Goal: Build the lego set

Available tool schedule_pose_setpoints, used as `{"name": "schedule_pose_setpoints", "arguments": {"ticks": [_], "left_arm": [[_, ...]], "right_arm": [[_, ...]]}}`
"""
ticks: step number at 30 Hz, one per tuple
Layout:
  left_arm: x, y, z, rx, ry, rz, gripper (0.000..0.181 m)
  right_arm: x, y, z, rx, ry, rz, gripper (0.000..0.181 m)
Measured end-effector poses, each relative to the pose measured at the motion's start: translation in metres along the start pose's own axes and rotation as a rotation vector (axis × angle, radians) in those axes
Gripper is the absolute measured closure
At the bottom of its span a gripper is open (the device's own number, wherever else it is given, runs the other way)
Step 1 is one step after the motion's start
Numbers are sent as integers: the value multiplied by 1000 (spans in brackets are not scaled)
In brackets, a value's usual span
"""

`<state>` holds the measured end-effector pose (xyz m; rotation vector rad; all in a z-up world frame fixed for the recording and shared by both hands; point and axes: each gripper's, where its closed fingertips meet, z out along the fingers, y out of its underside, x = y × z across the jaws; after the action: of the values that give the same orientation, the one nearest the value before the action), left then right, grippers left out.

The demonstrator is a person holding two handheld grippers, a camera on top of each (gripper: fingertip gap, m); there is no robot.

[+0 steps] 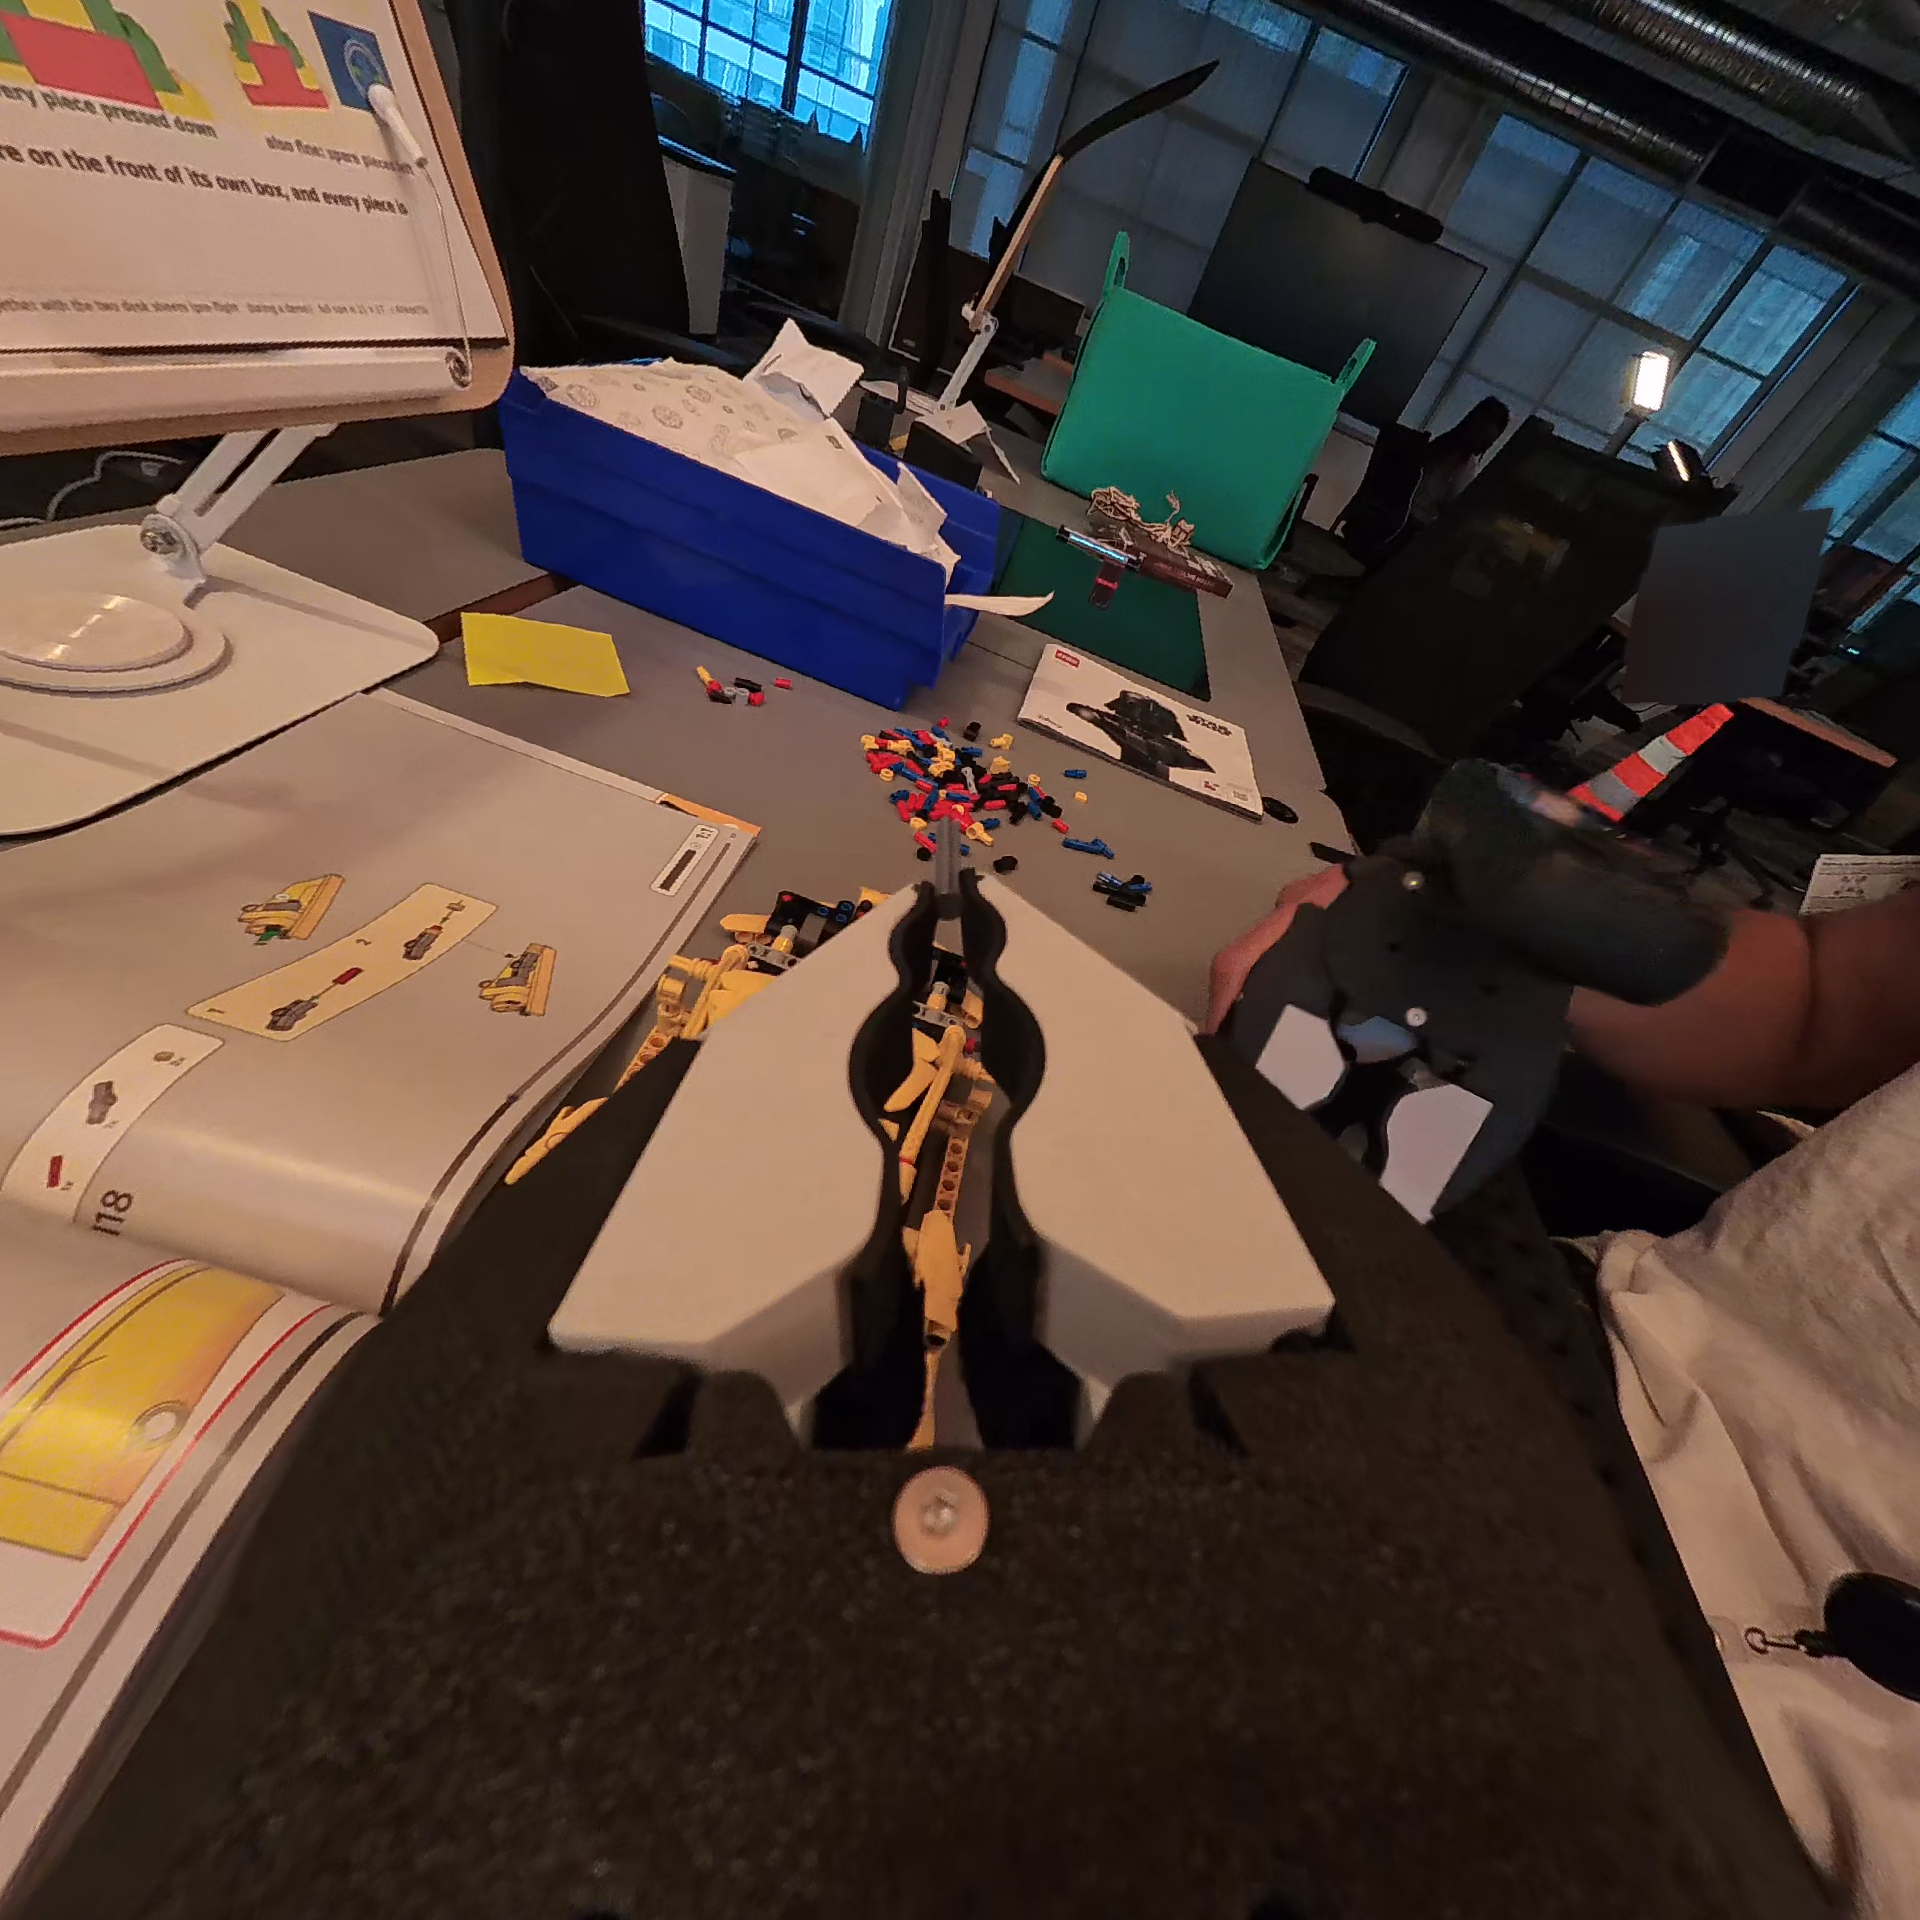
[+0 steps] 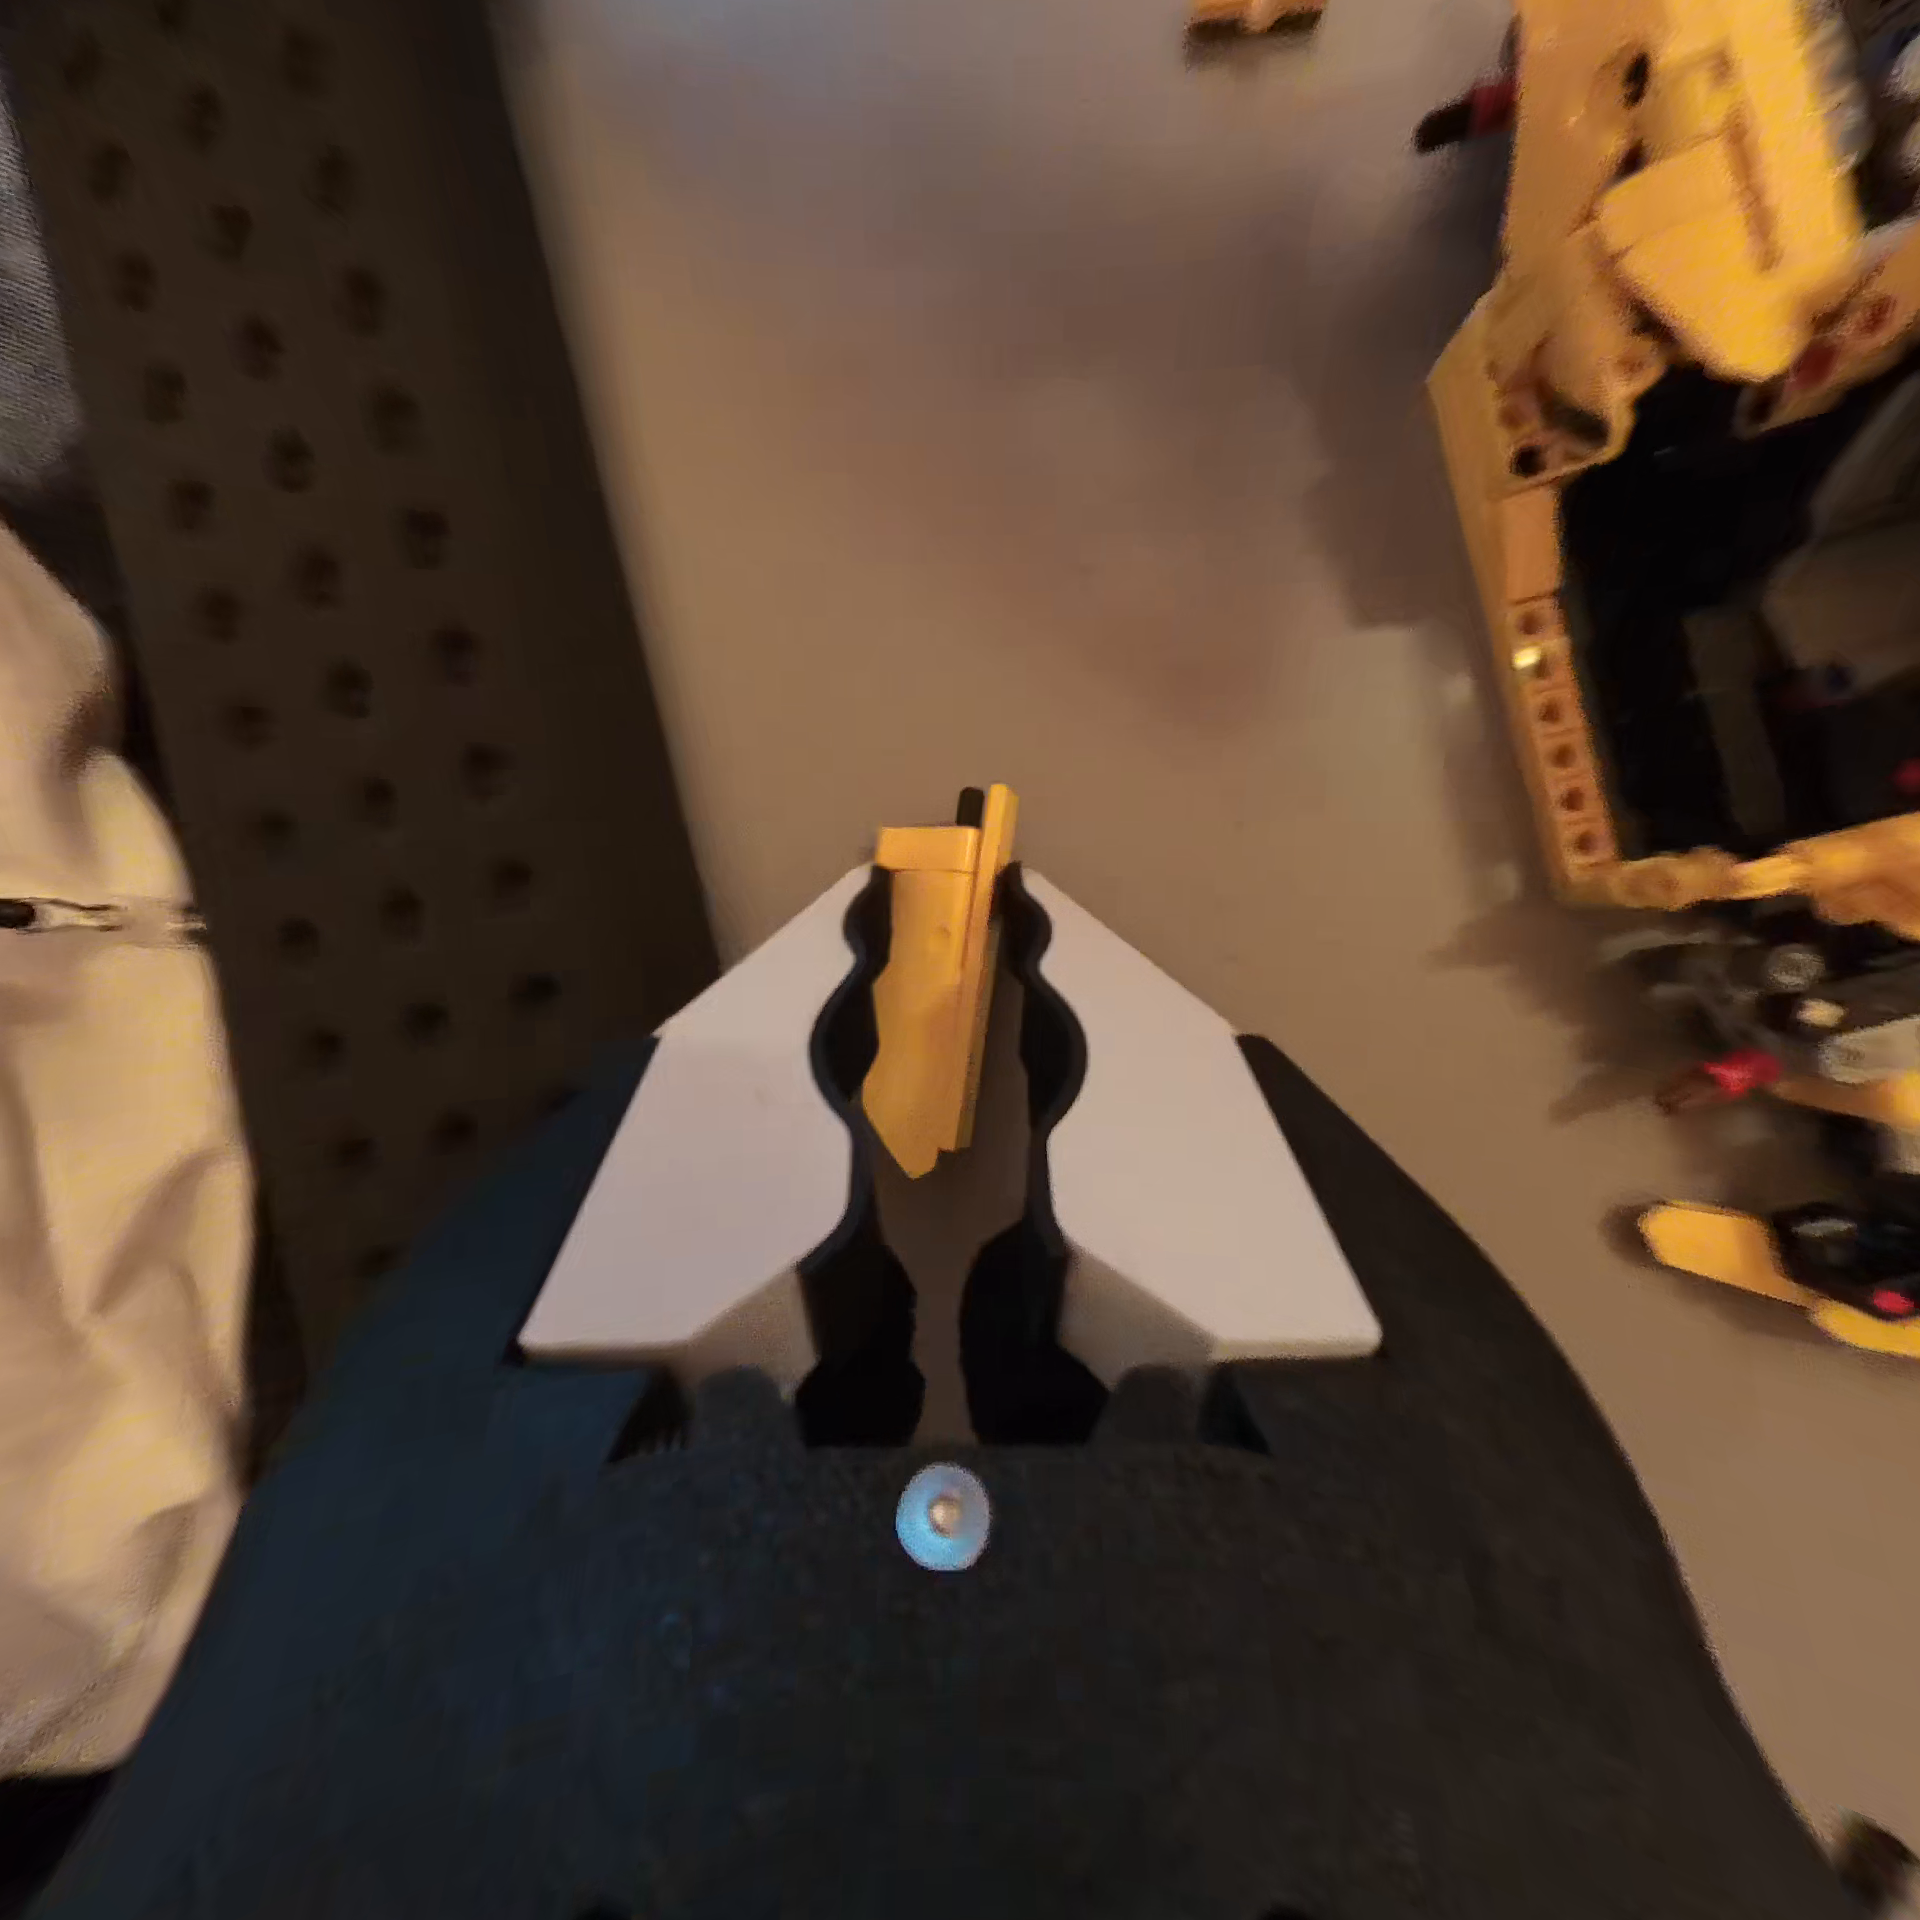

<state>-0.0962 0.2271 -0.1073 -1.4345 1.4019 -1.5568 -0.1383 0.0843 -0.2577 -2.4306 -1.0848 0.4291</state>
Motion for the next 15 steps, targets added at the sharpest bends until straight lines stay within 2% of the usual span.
{"name": "schedule_pose_setpoints", "arguments": {"ticks": [2, 4, 7, 9, 11, 13, 15], "left_arm": [[-1, -1, -1, 3, -3, 0, 177], [-1, -2, -2, 7, -6, -1, 177], [-1, -4, -4, 19, 6, -13, 177], [6, -8, -7, 46, 62, -45, 177], [16, -10, -8, 56, 132, -66, 177], [26, -11, -6, 62, 185, -58, 177], [43, -10, -2, 53, 261, -48, 177]], "right_arm": [[13, -6, -6, 46, 87, -41, 162], [21, -21, -18, 197, 48, 32, 162], [39, -55, -53, 576, -145, 271, 163], [49, -77, -96, 909, -377, 411, 163], [62, -86, -133, 1164, -531, 493, 164], [64, -91, -151, 1283, -649, 512, 164], [67, -94, -158, 1353, -701, 522, 164]]}}
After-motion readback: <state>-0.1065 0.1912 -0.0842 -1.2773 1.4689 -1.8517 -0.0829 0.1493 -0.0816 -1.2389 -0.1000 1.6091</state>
